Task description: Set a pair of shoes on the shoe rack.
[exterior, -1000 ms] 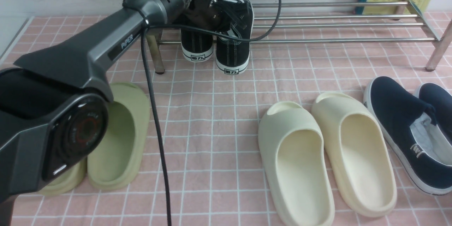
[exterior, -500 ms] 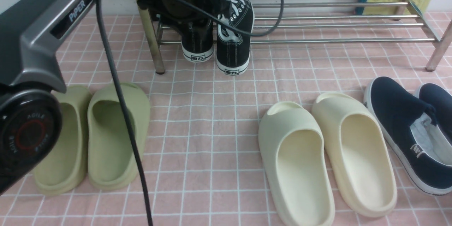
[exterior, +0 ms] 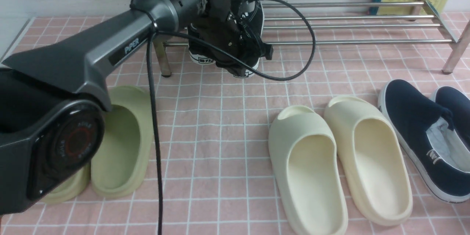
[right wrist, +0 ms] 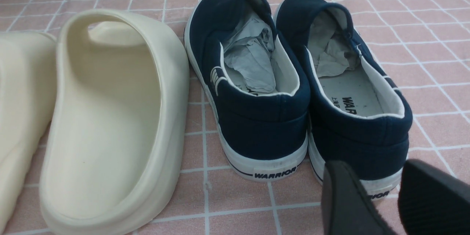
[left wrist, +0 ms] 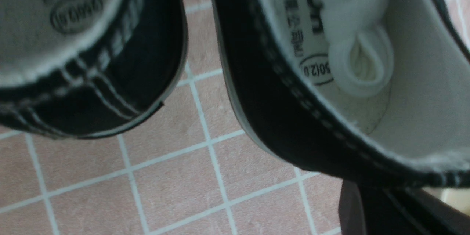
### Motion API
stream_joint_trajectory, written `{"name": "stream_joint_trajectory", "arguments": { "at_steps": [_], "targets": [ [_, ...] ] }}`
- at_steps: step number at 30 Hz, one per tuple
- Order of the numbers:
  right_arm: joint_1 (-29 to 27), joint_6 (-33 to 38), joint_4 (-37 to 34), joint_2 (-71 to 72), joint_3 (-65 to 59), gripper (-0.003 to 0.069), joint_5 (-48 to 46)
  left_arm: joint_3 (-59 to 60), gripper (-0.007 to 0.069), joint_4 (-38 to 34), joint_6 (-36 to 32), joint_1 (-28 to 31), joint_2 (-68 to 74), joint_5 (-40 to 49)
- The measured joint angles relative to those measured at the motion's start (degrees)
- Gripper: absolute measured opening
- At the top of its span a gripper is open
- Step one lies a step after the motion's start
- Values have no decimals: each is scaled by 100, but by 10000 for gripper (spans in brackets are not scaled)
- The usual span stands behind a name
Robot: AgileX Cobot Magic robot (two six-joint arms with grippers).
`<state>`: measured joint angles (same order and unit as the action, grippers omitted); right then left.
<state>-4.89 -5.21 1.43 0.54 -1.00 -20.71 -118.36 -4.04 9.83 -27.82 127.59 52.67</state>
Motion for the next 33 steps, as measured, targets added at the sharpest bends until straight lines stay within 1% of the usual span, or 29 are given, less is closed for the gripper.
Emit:
{"name": "stream_joint_trajectory", "arguments": {
  "at_steps": [4,9,17,24,28,30,33],
  "targets": [
    [0,0,0,0,0,240,0,-796,2,-5,244,19,372,433],
    [0,0,0,0,0,240,0,-1363,2,0,427,66,671,483],
    [0,0,0,0,0,240,0,-1547,3,404,473,148,727,325],
    [0,0,0,0,0,240,0,-1552,6,404,473,168,711,396],
    [0,0,0,0,0,240,0,-1552,12,449,349,168,453,539],
    [0,0,0,0,0,240,0,-1552,15,488,73,206,-96,654],
    [0,0,0,0,0,240,0,-1552,16,554,-74,251,-653,773]
  ]
}}
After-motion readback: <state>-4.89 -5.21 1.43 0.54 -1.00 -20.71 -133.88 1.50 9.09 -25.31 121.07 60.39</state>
